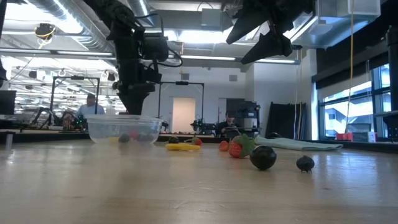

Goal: Pick and placing Produce into tupperware
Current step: Put the black cherry into the transparent bin

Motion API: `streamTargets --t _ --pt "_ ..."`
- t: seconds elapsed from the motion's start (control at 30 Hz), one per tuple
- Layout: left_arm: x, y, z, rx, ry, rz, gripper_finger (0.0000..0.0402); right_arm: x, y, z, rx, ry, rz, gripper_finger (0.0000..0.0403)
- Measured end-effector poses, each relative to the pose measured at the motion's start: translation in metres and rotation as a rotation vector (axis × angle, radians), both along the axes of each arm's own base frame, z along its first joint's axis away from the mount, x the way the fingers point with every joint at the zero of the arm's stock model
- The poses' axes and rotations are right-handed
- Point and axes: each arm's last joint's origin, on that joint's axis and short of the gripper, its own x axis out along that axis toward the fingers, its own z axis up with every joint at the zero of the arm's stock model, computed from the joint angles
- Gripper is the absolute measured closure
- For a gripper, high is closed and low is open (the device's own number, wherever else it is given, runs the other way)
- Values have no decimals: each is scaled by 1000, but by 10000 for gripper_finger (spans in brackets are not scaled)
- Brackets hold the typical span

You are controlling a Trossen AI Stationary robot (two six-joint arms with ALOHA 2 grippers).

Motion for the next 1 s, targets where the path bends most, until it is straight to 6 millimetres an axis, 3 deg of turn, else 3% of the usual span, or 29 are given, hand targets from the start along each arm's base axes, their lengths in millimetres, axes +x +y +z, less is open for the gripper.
streamTargets --t 0.27,0.43,0.67,1.0 --pt "28 -17 22 -84 -160 -359 225 0 0 0 0 0 0 64" --pt "51 -36 29 -30 -305 -550 225 0 0 0 -1 0 0 64" --pt "65 -53 35 58 -352 -690 225 0 0 0 0 0 0 64" --pt "64 -53 35 64 -348 -648 215 0 0 0 -13 8 10 64"
